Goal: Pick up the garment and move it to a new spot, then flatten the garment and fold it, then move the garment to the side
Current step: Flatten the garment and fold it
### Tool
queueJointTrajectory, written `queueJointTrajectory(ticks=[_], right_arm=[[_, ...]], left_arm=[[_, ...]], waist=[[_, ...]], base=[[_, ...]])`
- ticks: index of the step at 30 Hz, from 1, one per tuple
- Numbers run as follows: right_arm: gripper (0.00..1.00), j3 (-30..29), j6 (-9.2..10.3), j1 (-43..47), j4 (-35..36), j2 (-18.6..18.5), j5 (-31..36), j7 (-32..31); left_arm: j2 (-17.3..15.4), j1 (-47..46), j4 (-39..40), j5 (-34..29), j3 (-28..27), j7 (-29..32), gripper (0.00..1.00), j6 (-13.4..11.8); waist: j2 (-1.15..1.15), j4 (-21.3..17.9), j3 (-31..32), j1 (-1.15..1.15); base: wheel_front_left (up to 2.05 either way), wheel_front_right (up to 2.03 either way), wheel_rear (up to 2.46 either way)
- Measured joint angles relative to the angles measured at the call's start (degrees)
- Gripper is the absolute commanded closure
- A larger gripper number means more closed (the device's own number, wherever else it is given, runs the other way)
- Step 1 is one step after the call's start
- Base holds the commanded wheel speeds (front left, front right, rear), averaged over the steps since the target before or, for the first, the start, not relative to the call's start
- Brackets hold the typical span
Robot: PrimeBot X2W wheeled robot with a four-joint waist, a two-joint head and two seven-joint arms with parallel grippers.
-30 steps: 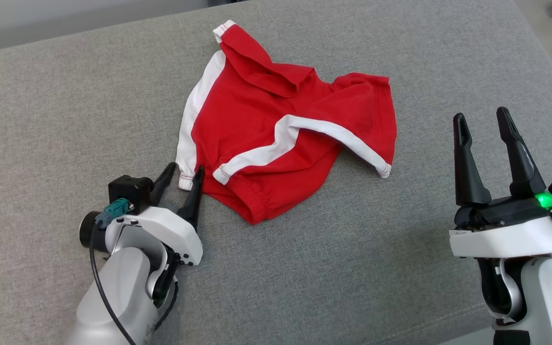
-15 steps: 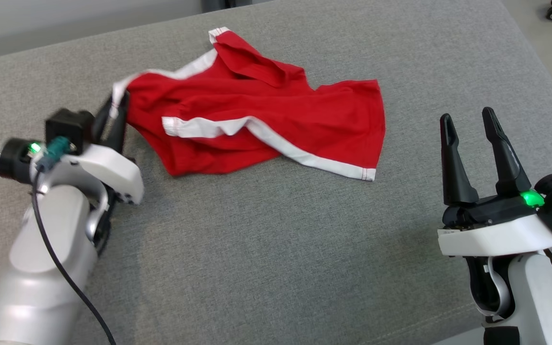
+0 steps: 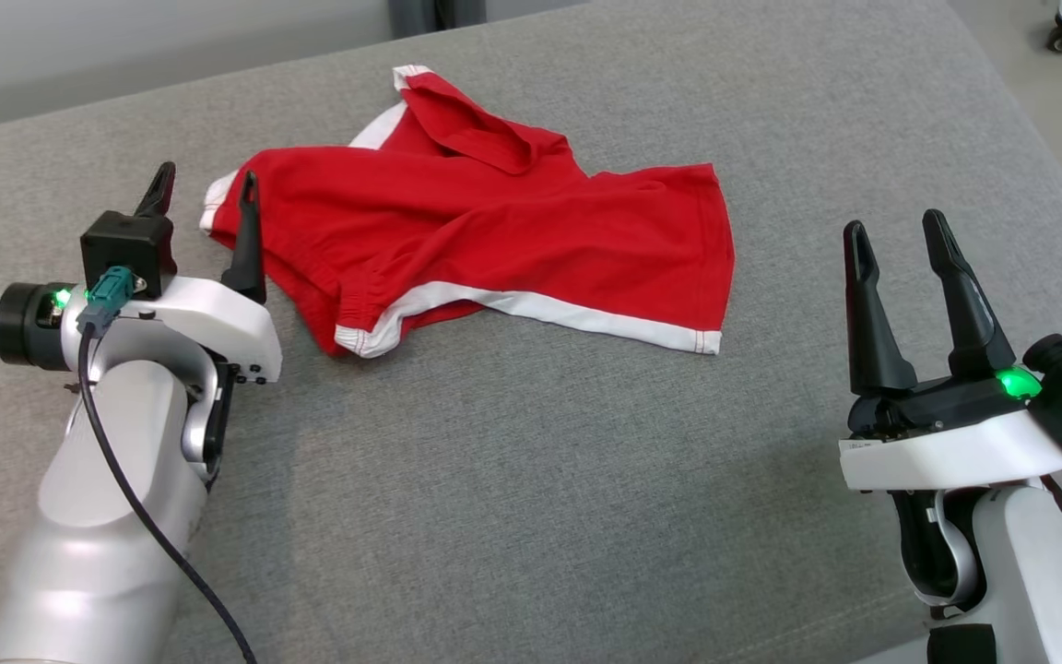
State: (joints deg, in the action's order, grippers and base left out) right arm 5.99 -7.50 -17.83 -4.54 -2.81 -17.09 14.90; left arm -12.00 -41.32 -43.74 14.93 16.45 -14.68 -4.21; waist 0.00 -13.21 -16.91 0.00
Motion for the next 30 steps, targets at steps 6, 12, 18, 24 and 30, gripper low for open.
queueJointTrajectory(ticks=[6,12,18,24,30], right_arm=[[0.0,0.44,0.0,0.01,-0.2,0.01,0.63,0.02],[0.0,0.36,0.0,-0.15,0.1,0.0,1.66,0.09],[0.0,0.36,0.0,1.36,-0.42,-1.11,4.53,0.08],[0.0,-0.22,0.0,2.37,-0.21,-0.93,4.52,-0.1],[0.0,0.02,0.0,2.64,-0.03,-0.73,4.46,-0.46]], left_arm=[[2.33,2.55,5.91,1.82,-2.24,-0.23,0.0,-0.2],[4.16,9.29,17.58,1.68,-5.52,-0.31,0.0,-1.41],[6.81,19.8,26.68,1.8,-7.13,-0.31,0.0,-0.49],[8.42,25.21,27.62,4.8,-6.28,-0.31,0.0,0.52],[9.02,25.97,25.6,6.34,-1.82,-0.27,0.0,3.19]], waist=[[0.0,1.74,1.45,0.0],[0.0,3.95,3.7,0.0],[0.0,7.48,6.44,0.0],[0.0,9.74,7.87,0.0],[0.0,9.54,7.35,0.0]], base=[[0.0,0.0,0.0],[0.0,0.0,0.0],[0.0,0.0,0.0],[0.0,0.0,0.0],[0.0,0.0,0.0]])
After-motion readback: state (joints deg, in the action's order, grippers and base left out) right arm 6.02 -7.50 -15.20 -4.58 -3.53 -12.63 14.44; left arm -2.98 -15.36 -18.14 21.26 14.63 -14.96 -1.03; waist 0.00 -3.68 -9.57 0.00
